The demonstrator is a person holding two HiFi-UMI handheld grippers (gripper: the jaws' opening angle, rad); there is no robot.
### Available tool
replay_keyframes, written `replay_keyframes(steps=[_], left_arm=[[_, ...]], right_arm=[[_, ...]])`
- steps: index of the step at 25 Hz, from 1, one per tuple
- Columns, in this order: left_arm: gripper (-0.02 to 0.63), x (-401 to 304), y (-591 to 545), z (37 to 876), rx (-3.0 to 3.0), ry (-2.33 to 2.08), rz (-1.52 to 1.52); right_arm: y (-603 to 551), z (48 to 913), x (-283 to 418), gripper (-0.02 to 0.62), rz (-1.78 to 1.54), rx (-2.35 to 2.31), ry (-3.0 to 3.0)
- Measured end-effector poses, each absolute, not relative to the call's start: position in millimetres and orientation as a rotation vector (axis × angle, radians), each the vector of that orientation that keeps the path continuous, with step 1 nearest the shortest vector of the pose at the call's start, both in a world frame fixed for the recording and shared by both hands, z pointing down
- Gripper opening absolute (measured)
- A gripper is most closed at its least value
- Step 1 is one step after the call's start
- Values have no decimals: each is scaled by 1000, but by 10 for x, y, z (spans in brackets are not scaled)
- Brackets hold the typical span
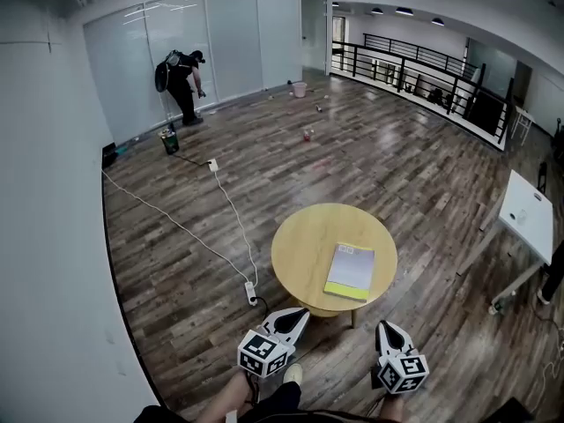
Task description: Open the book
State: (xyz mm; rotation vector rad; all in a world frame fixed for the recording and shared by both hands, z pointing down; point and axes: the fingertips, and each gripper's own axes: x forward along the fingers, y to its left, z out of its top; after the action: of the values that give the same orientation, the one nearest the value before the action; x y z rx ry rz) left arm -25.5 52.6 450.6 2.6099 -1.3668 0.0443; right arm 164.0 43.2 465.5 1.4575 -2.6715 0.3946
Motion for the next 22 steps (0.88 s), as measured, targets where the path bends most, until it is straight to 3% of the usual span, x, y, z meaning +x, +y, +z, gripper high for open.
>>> replay_keyframes(steps=[12,22], left_arm=[[-2,-373,-804,4736,2630,-1202,124],[-2,-205,-1134,4826,2630,-1172,123]], right_arm=[[-804,4837,1434,2,483,1551,-2594],[-1104,4947,1616,2,496,1546,-2549]])
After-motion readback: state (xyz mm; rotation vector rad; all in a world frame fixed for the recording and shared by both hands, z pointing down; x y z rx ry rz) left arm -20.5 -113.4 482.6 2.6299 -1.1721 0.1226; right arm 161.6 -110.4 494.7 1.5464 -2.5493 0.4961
